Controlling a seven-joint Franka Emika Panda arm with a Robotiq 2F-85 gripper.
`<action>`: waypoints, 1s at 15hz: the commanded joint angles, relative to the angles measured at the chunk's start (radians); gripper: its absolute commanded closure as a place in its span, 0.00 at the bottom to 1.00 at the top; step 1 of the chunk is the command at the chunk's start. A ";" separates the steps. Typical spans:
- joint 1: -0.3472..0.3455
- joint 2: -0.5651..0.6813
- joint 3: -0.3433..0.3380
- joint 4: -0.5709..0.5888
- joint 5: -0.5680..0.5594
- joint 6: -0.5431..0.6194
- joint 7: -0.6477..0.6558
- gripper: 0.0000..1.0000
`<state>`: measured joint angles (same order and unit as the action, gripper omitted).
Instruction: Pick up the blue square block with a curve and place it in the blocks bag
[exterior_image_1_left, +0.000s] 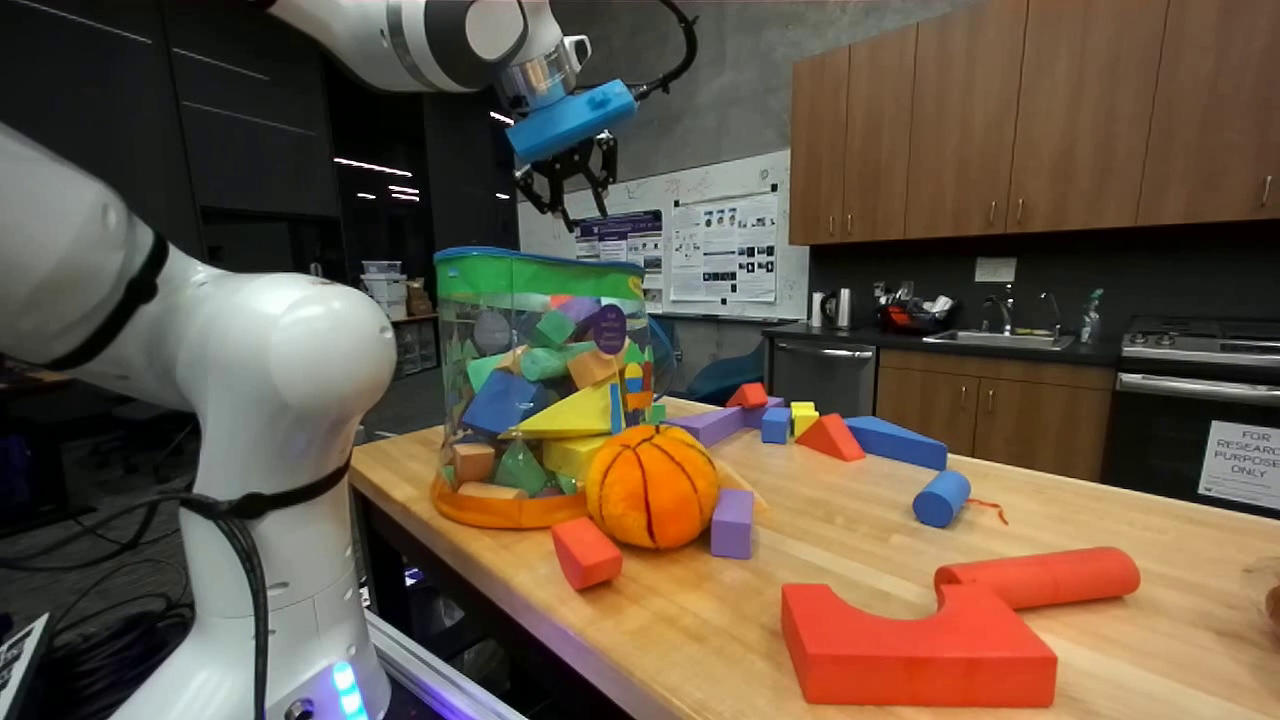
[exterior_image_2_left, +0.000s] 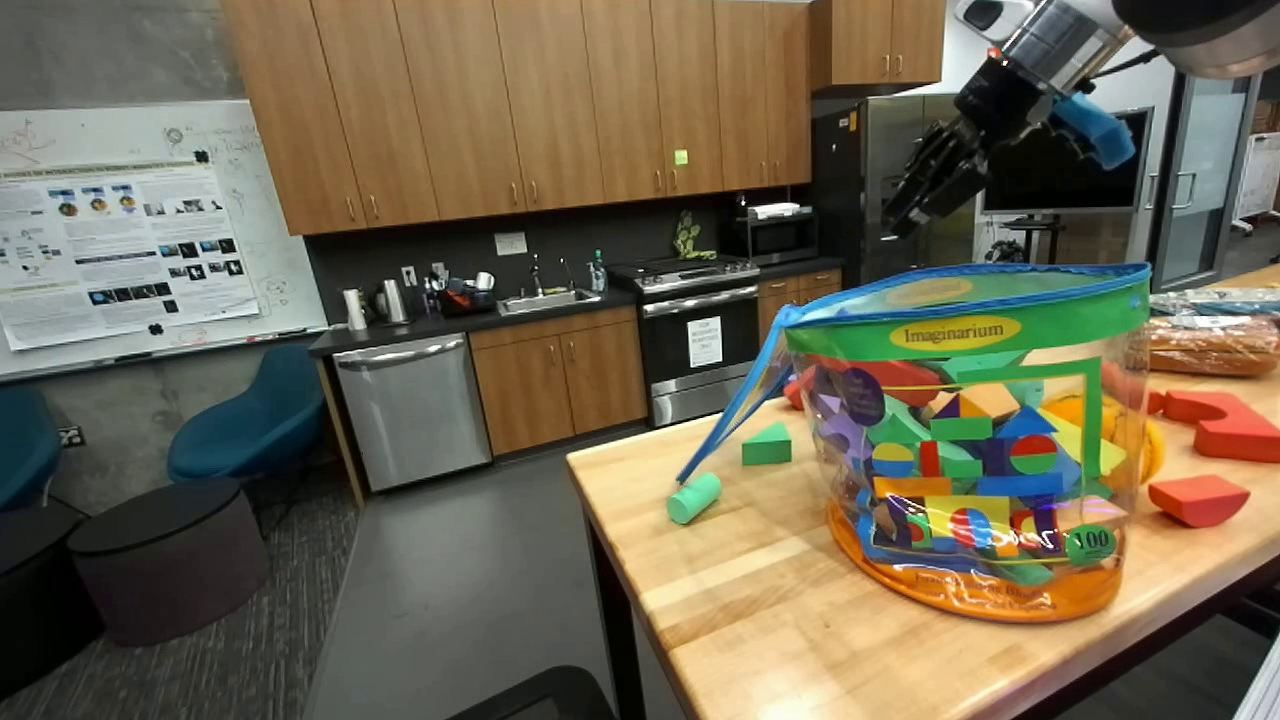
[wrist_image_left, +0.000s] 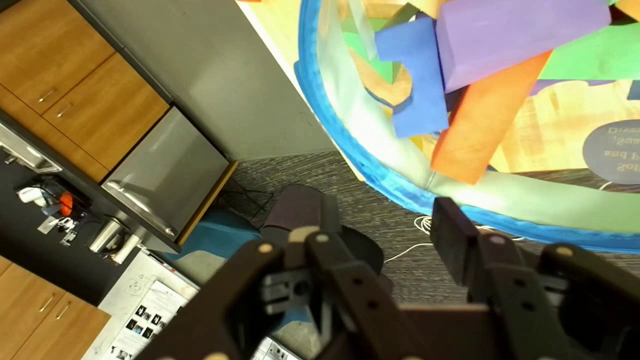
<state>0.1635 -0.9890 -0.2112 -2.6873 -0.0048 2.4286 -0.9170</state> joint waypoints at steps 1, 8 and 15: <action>0.009 -0.001 -0.006 0.002 -0.012 -0.002 0.009 0.48; -0.025 -0.005 -0.033 0.012 -0.010 -0.003 0.033 0.12; -0.107 0.011 -0.133 0.047 -0.002 0.076 0.087 0.00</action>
<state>0.0860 -0.9901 -0.3233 -2.6598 -0.0047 2.4698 -0.8690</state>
